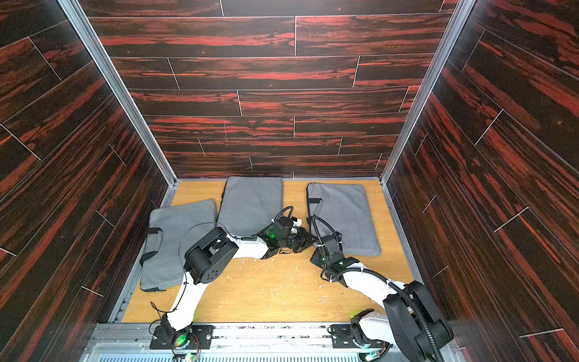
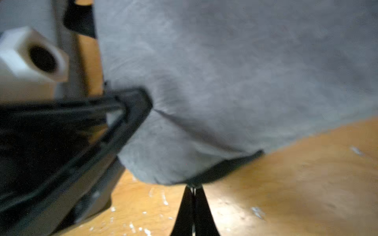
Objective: Put the mouse into the laptop bag
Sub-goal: Zip the zipper on the zippered laptop bag.
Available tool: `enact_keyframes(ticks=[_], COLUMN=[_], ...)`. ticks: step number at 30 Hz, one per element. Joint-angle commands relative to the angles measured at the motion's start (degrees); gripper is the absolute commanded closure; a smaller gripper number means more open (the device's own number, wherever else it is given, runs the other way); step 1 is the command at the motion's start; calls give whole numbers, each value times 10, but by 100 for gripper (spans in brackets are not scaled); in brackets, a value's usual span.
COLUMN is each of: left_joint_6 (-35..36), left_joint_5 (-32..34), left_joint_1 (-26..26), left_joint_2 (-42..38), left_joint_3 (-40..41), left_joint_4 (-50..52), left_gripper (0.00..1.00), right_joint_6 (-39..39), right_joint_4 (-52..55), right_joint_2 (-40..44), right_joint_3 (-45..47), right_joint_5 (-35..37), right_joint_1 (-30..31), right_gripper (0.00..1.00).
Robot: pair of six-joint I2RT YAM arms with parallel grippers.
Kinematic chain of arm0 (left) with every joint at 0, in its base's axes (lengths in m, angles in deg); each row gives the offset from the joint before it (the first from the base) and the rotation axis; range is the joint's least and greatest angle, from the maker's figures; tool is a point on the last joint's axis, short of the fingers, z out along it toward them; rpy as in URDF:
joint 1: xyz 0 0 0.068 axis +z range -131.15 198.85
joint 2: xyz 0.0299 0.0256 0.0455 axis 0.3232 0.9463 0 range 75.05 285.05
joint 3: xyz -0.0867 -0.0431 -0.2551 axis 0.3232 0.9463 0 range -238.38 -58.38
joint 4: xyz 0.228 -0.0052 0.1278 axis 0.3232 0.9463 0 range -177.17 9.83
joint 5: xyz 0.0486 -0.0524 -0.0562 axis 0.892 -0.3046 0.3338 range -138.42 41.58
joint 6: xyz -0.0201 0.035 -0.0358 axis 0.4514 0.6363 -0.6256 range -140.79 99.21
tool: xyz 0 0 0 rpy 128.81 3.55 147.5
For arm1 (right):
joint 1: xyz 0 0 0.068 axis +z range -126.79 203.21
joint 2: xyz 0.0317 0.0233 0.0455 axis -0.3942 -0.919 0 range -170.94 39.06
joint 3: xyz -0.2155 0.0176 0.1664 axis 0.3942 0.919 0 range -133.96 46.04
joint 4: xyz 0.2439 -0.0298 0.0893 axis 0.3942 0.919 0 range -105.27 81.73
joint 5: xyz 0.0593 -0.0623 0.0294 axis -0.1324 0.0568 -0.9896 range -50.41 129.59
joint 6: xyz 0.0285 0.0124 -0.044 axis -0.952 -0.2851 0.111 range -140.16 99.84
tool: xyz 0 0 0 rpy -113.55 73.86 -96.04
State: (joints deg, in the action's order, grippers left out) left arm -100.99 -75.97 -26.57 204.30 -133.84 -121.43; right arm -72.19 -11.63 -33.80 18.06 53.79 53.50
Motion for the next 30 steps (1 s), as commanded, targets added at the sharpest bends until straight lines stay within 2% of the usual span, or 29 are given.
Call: enact_keyframes(ticks=[1, 9, 17, 19, 21, 23, 25, 30], left_joint_6=[3, -11, -2, 13, 45, 111, 188, 303], left_joint_5=[16, 5, -9, -6, 18, 44, 97, 294], left_joint_1=[10, 28, 33, 33, 35, 39, 42, 58], left_joint_2=[-4, -7, -2, -6, -29, -68, -117, -268], left_joint_3=[-18, -8, -42, -46, -34, -28, -26, 51], left_joint_4=[-7, -37, -11, 4, 31, 123, 241, 387], left_gripper=[100, 100, 98, 58, 20, 1, 0, 0], right_joint_6=[-24, -35, -34, -20, -2, 21, 38, 51], right_joint_4=[63, 62, 64, 45, 32, 29, 45, 79], right_joint_2=[4, 31, 22, 43, 71, 96, 117, 173], right_joint_3=[-14, 22, 31, 43, 51, 51, 43, 27], right_joint_5=[34, 8, 3, -6, -17, -32, -43, -27], right_joint_1=[-9, -98, -137, -138, -138, -138, -136, -90], right_gripper=[100, 100, 100, 100, 83, 65, 50, 31])
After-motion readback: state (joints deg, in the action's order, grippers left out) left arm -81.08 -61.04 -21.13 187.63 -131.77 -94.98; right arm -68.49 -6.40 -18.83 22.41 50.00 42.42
